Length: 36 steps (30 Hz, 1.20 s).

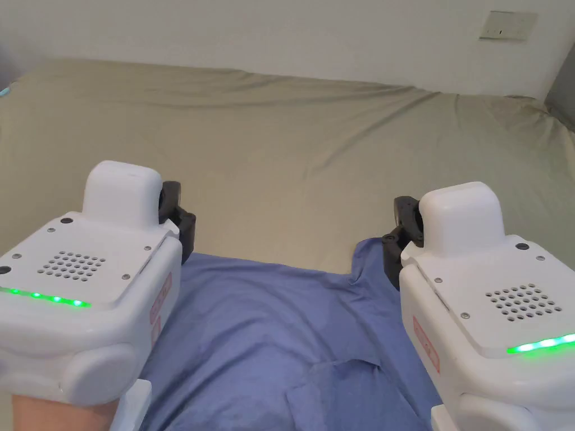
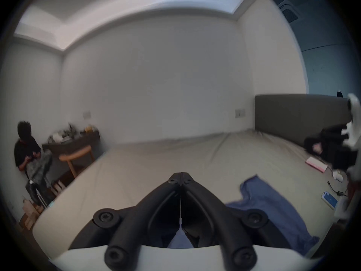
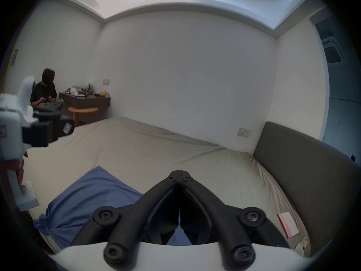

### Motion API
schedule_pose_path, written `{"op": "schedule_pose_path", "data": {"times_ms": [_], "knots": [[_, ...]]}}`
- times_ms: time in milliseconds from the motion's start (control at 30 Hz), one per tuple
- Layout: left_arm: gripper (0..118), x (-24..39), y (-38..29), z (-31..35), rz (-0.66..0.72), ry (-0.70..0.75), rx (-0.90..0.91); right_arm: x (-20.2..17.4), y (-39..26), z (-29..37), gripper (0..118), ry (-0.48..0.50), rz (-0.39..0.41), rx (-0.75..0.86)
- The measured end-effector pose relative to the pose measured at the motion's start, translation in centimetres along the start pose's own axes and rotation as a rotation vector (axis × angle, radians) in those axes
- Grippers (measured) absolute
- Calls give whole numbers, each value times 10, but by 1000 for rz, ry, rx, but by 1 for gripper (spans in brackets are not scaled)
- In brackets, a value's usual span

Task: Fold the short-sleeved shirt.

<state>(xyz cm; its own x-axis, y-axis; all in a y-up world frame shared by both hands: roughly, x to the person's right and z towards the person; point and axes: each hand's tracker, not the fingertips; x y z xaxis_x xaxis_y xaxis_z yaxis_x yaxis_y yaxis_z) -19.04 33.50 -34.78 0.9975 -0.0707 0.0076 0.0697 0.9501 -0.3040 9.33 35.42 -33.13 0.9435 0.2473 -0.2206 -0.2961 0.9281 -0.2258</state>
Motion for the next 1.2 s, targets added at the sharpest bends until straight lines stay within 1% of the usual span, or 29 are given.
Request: {"op": "schedule_pose_path", "data": {"times_ms": [33,100,167,233,267,300,333,367,400,433,500,567,633,667,700,733,767,800,833,867,900,933,1000,1033,1100,1133,1167,1200], "knots": [[0,-10,-14,-26,2,-18,-70,4,-9,-11,1,0,-3,-31],[0,-35,-43,-81,13,-9,-203,13,-26,-29,1,-3,-5,-93],[0,-63,-68,-135,26,25,-352,25,-41,-45,1,-4,-24,-147],[0,-87,-87,-178,29,91,-415,37,-53,-56,1,-19,-53,-183],[9,-99,-95,-199,28,120,-457,43,-58,-62,1,-27,-60,-203],[37,-107,-99,-216,30,159,-517,49,-62,-68,1,-37,-62,-214],[79,-118,-107,-236,50,152,-582,54,-66,-74,1,-46,-62,-227],[98,-128,-115,-251,118,112,-575,58,-69,-76,1,-54,-60,-239],[110,-135,-122,-266,141,124,-596,62,-73,-81,1,-61,-58,-249],[111,-136,-125,-275,148,141,-598,66,-75,-85,1,-67,-57,-259],[111,-140,-135,-297,122,153,-619,71,-78,-89,1,-68,-67,-279],[111,-143,-145,-310,108,167,-658,74,-82,-94,1,-80,-54,-301],[101,-145,-156,-318,145,144,-690,76,-85,-97,1,-82,-41,-320],[101,-145,-160,-317,193,117,-693,77,-86,-98,1,-83,-39,-327],[99,-139,-154,-305,202,151,-645,78,-86,-99,1,-82,-40,-332],[90,-136,-152,-303,181,143,-658,80,-87,-101,1,-77,-44,-341],[76,-132,-148,-300,163,120,-654,82,-86,-102,1,-70,-50,-349],[60,-128,-144,-297,140,89,-644,83,-86,-104,1,-62,-57,-357],[11,-122,-137,-292,101,78,-635,86,-86,-107,1,-54,-69,-364],[1,-118,-132,-287,60,70,-617,88,-86,-111,1,-46,-82,-369],[1,-113,-130,-283,54,53,-626,92,-88,-114,1,-40,-84,-376],[1,-109,-127,-276,35,90,-612,94,-88,-119,1,-38,-81,-388],[1,-109,-115,-257,38,82,-561,100,-91,-132,2,-47,-76,-432],[1,-108,-107,-244,48,84,-521,107,-95,-140,3,-42,-94,-459],[1,-109,-92,-219,38,92,-456,121,-104,-162,5,-4,-167,-551],[1,-106,-85,-204,20,98,-428,128,-110,-174,22,13,-206,-603],[1,-103,-78,-189,5,91,-403,135,-119,-186,45,21,-219,-662],[1,-100,-73,-176,-8,94,-380,139,-127,-199,76,12,-213,-713]]}}
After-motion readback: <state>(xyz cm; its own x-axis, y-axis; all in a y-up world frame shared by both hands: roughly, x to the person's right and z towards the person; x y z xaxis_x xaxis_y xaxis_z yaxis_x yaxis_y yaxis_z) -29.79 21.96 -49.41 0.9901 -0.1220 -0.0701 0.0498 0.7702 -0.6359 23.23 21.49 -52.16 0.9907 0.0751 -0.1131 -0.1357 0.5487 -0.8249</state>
